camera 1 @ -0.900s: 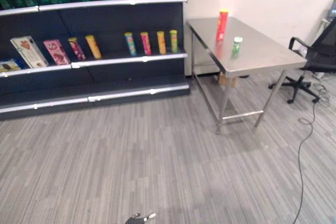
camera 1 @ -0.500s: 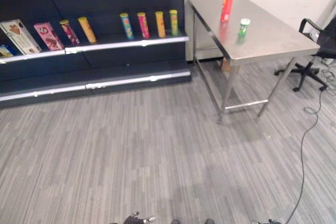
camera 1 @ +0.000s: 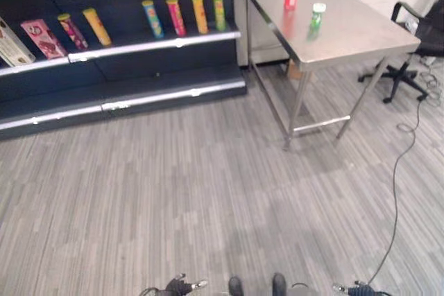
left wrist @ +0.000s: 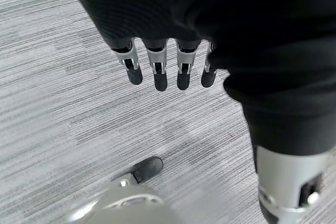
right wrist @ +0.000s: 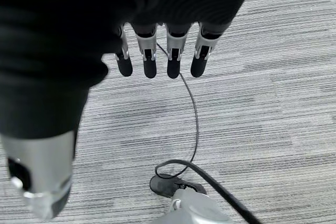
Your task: Put the goods on the table back onto the shelves and tidy them up.
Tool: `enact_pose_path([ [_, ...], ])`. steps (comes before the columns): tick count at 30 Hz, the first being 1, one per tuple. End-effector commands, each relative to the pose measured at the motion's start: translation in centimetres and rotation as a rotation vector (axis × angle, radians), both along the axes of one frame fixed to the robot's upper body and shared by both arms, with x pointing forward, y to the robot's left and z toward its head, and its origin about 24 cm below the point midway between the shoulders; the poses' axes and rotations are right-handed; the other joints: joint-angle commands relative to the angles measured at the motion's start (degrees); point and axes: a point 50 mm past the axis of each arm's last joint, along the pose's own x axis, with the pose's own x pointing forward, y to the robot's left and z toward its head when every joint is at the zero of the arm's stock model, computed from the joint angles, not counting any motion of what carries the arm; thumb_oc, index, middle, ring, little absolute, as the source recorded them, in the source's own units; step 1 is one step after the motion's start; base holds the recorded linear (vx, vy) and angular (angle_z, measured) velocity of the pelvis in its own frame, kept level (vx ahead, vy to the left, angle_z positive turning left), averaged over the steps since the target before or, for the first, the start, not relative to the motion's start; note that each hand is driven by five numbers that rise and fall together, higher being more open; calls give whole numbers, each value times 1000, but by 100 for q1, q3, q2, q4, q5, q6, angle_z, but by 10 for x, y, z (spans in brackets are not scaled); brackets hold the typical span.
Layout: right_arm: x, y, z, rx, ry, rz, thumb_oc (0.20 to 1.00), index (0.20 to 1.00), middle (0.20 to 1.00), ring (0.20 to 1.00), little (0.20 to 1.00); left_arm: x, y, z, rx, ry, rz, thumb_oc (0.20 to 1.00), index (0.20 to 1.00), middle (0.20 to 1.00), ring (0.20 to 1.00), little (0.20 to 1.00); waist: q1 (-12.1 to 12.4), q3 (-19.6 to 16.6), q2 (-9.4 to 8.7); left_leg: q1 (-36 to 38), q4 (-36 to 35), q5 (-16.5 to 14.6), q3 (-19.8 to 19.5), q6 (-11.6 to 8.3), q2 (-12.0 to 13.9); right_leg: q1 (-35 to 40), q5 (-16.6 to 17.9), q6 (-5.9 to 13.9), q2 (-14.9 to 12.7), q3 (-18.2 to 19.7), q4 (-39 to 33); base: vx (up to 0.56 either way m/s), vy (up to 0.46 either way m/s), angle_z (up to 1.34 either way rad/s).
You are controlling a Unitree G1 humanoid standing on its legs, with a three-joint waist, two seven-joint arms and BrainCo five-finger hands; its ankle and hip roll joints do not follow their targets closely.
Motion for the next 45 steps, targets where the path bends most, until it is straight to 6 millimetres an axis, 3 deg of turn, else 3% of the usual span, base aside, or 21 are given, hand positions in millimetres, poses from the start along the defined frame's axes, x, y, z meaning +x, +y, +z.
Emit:
enact_pose_path([
  [1, 0, -6, 1, -41, 32, 54, 1000, 1000, 1000, 1000, 1000, -5, 14, 1, 57, 40, -42, 1000, 1000, 1000, 1000, 1000, 7, -109, -121, 212, 64, -420, -181, -138, -149, -622, -8, 629, -713, -77, 1136, 125, 50, -6],
  [4, 1, -7, 2, -42, 19, 35, 1000, 1000, 1000, 1000, 1000, -3, 13, 1, 60, 36, -42, 1000, 1000, 1000, 1000, 1000, -85, -49, -110, 341, 64, -522, -310, -136, -180, -1019, 54, 493, -469, 69, 864, 133, 25, -7],
  [6, 3, -8, 3, -44, 15, 27, 1000, 1000, 1000, 1000, 1000, 0, 12, 2, 61, 29, -48, 1000, 1000, 1000, 1000, 1000, -154, -11, -157, 404, 64, -578, -402, -137, -276, -1109, 269, 527, -362, 205, 358, 170, 0, -1],
  [11, -1, -6, 1, -47, 37, 33, 1000, 1000, 1000, 1000, 1000, 9, 9, 3, 52, 9, -40, 1000, 1000, 1000, 1000, 1000, -400, 84, -232, 828, 64, -867, -611, -200, -432, -1525, 738, 735, -263, 35, -1039, 288, -6, 26],
  [17, -9, -13, 1, -71, 65, 64, 1000, 1000, 1000, 1000, 1000, 12, -3, 2, 20, -1, -60, 1000, 1000, 1000, 1000, 1000, -512, -122, -241, 1305, 64, -1262, -943, -187, -481, -1350, 969, 665, -378, -552, -1106, 394, -94, 54],
  [22, -2, -20, 6, -100, 49, 117, 1000, 1000, 1000, 1000, 1000, 15, -11, 1, 16, 3, -110, 1000, 1000, 1000, 1000, 1000, -581, -307, -102, 1434, 244, -1344, -1076, -323, -251, -1207, 838, 477, -320, -770, -757, 316, -149, 32],
  [25, 1, -24, 9, -111, 29, 113, 1000, 1000, 1000, 1000, 1000, 20, -14, 2, 17, -5, -132, 1000, 1000, 1000, 1000, 1000, -632, -382, -18, 1280, 931, -1030, -951, -657, -48, -965, 620, 313, -201, -874, -755, 265, -159, 34],
  [27, -3, -25, 8, -110, 35, 96, 1000, 1000, 1000, 1000, 1000, 22, -13, 3, 12, -11, -128, 1000, 1000, 1000, 1000, 1000, -687, -403, -56, 952, 1831, -630, -682, -945, 87, -640, 415, 142, -165, -922, -821, 266, -191, 34],
  [29, -5, -26, 8, -113, 36, 81, 1000, 1000, 1000, 1000, 1000, 27, -12, 5, 13, -26, -111, 1000, 1000, 1000, 1000, 1000, -683, -320, -108, 456, 3241, -30, -492, -1162, 291, -240, 213, -65, -46, -893, -962, 266, -255, 24],
  [30, -8, -26, 7, -115, 44, 74, 1000, 1000, 1000, 1000, 1000, 29, -9, 6, 20, -36, -101, 1000, 1000, 1000, 1000, 1000, -621, -242, -236, 49, 4206, 410, -288, -1185, 445, 62, 52, -227, -47, -869, -1060, 207, -225, -19],
  [34, -11, -27, 7, -121, 59, 72, 1000, 1000, 1000, 1000, 1000, 25, -7, 5, 22, -31, -74, 1000, 1000, 1000, 1000, 1000, -477, -131, -349, -351, 4863, 416, 125, -1084, 636, 424, -113, -312, -33, -825, -1145, 179, -139, -18],
  [37, -13, -27, 6, -124, 74, 78, 1000, 1000, 1000, 1000, 1000, 22, -9, 4, 7, -26, -52, 1000, 1000, 1000, 1000, 1000, -360, -96, -319, -630, 4608, 184, 317, -983, 848, 624, -221, -289, -15, -806, -1185, 157, -20, -18],
  [38, -14, -28, 6, -129, 80, 78, 1000, 1000, 1000, 1000, 1000, 17, -9, 2, 7, -14, -35, 1000, 1000, 1000, 1000, 1000, -270, -80, -327, -830, 3922, -54, 352, -866, 944, 763, -323, -190, -90, -785, -1185, 270, 37, 39],
  [40, -14, -26, 5, -132, 80, 89, 1000, 1000, 1000, 1000, 1000, 13, -9, 1, 3, -5, -24, 1000, 1000, 1000, 1000, 1000, -174, -58, -357, -1068, 2967, -166, 229, -807, 927, 898, -396, -95, -195, -768, -1185, 237, 87, 20],
  [42, -12, -26, 6, -137, 71, 98, 1000, 1000, 1000, 1000, 1000, 9, -8, 0, 1, 2, -14, 1000, 1000, 1000, 1000, 1000, -97, -35, -309, -1178, 1796, 123, -66, -876, 990, 1044, -509, -22, -220, -708, -1185, 250, 115, -16],
  [43, -10, -25, 6, -139, 62, 104, 1000, 1000, 1000, 1000, 1000, 8, -8, -1, 0, 3, -7, 1000, 1000, 1000, 1000, 1000, -51, -8, -252, -1227, 1263, 521, -275, -985, 1041, 1135, -585, -12, -178, -659, -1185, 544, 181, -50],
  [44, -2, -24, 8, -145, 37, 127, 1000, 1000, 1000, 1000, 1000, 5, -7, -2, 0, 12, 8, 1000, 1000, 1000, 1000, 1000, 75, 20, -186, -1465, 271, 1027, -819, -1216, 1189, 1368, -774, 17, -111, -381, -1185, 457, 144, -15],
  [45, -2, -24, 8, -145, 37, 127, 1000, 1000, 1000, 1000, 1000, 5, -7, -2, 0, 12, 8, 1000, 1000, 1000, 1000, 1000, 76, 34, -195, -1432, 245, 1038, -811, -1217, 1181, 1388, -781, 18, -120, -380, -1185, 466, 154, -6],
])
